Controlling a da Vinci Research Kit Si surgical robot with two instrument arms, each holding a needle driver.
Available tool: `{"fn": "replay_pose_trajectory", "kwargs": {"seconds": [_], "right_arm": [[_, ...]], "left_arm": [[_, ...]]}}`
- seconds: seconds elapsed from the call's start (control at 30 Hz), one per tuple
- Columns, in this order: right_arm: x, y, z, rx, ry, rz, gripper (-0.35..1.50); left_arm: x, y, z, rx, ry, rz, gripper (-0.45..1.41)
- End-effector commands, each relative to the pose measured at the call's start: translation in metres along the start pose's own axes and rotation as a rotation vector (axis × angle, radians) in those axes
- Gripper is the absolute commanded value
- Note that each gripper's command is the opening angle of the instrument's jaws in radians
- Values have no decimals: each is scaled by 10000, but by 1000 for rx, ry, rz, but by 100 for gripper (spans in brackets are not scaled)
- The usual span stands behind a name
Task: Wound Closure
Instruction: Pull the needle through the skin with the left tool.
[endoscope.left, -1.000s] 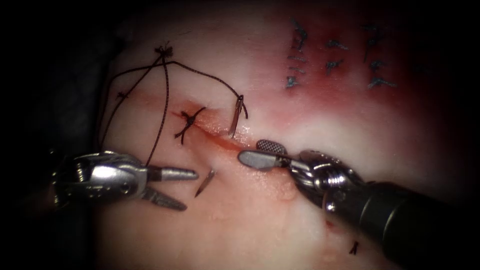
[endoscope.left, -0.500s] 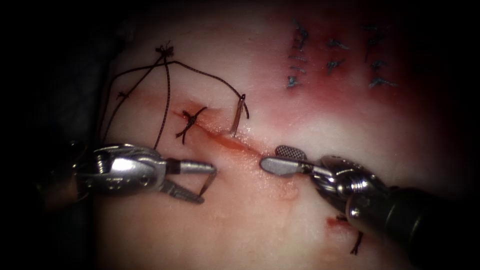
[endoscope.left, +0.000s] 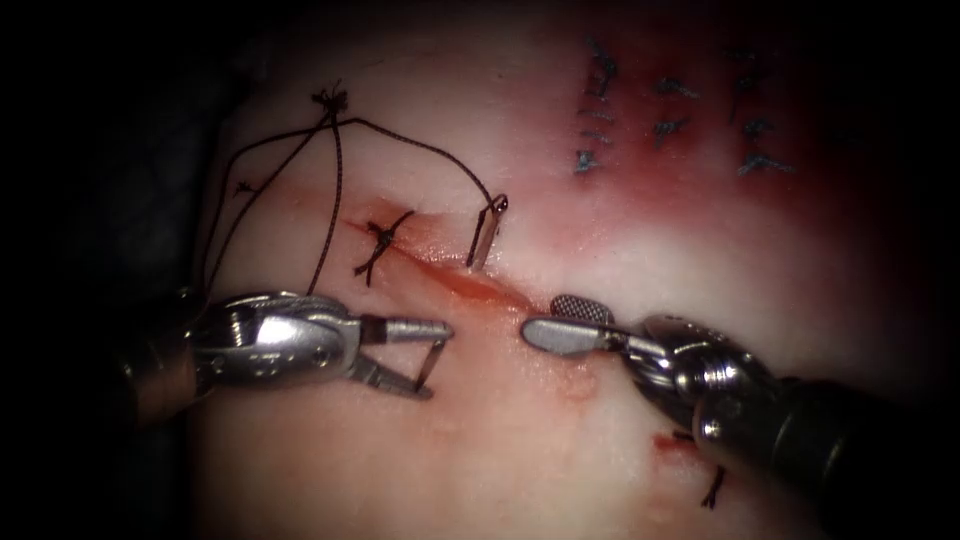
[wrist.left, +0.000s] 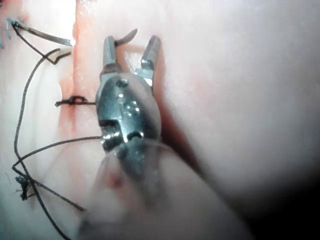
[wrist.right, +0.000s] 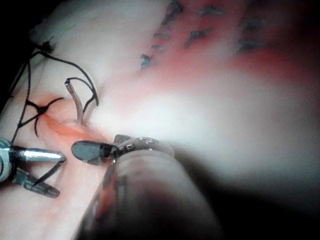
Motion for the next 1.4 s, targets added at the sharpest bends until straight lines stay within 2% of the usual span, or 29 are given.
{"fn": "replay_pose_trajectory", "kwargs": {"seconds": [0.03,0.1,0.2,0.27,0.3,0.5,0.63,0.7,0.8,0.9,1.03,1.27,1.33,1.4], "right_arm": [[3,4,7,3,4,-1,113],[3,4,7,0,6,-1,113],[4,4,7,2,8,-1,112],[3,4,7,2,8,-1,110],[3,3,7,3,7,-1,110],[1,2,5,6,8,0,107],[5,-1,4,15,18,6,105],[8,-4,2,42,50,-30,105],[13,-9,0,64,80,-109,78],[17,-15,-1,63,81,-161,80],[21,-19,-1,58,83,-296,100],[27,-27,-2,38,81,-698,93],[29,-30,-1,62,70,-755,92],[29,-32,3,96,63,-795,98]], "left_arm": [[-1,-6,7,7,7,3,66],[3,-5,9,6,16,4,61],[8,-6,10,4,23,-4,27],[9,-10,10,10,30,-18,-26],[8,-16,8,19,43,-56,-35],[7,-30,2,-11,81,-129,-35],[8,-35,-1,-22,100,-259,-35],[9,-33,-2,-53,122,-331,-35],[13,-30,-3,-120,135,-443,-35],[17,-25,-7,-168,156,-548,-35],[24,-16,-17,-251,137,-678,-35],[40,-3,-44,-362,139,-856,-35],[45,-1,-52,-381,138,-905,-35],[51,1,-60,-404,134,-951,-35]]}}
